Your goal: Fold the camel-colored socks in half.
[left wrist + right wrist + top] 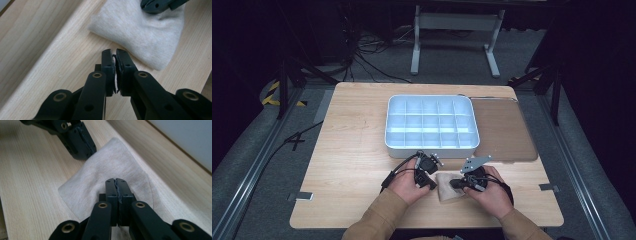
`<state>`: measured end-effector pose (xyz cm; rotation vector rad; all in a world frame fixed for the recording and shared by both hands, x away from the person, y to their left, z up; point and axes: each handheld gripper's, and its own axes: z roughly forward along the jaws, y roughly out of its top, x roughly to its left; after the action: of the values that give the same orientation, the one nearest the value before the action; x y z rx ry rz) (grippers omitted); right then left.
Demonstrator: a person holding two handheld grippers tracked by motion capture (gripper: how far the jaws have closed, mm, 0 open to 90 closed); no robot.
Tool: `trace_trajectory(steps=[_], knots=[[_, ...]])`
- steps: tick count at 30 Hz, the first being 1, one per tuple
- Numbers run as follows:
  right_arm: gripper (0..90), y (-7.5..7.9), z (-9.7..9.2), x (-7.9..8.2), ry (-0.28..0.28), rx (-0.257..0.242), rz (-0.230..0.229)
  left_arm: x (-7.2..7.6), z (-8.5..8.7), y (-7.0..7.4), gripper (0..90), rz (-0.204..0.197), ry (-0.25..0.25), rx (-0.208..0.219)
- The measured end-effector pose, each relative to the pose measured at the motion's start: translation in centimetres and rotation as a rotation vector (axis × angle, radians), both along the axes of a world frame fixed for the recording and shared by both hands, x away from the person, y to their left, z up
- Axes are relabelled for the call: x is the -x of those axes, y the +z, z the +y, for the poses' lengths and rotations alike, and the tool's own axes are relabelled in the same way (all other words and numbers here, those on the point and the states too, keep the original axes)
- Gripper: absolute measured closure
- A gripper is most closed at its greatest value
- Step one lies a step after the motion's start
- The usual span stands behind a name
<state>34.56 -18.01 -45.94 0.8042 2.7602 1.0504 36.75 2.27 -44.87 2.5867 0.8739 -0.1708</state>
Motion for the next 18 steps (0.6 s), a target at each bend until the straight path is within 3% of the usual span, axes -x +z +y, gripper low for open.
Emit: trace_trajectory(steps=[13,16,18], knots=[[90.0,-0.1,0.0,0.3,-0.001,0.005,-0.002,0.3,-0.9,0.7,85.7,-0.045,-0.033,0.029],[90.0,-0.1,0.1,0.5,0.007,0.007,0.002,0.6,-1.2,1.2,85.5,-0.070,-0.037,0.062],[90.0,-0.1,0.2,0.5,0.010,0.008,0.001,0.9,-1.5,1.6,85.6,-0.075,-0.072,0.090]])
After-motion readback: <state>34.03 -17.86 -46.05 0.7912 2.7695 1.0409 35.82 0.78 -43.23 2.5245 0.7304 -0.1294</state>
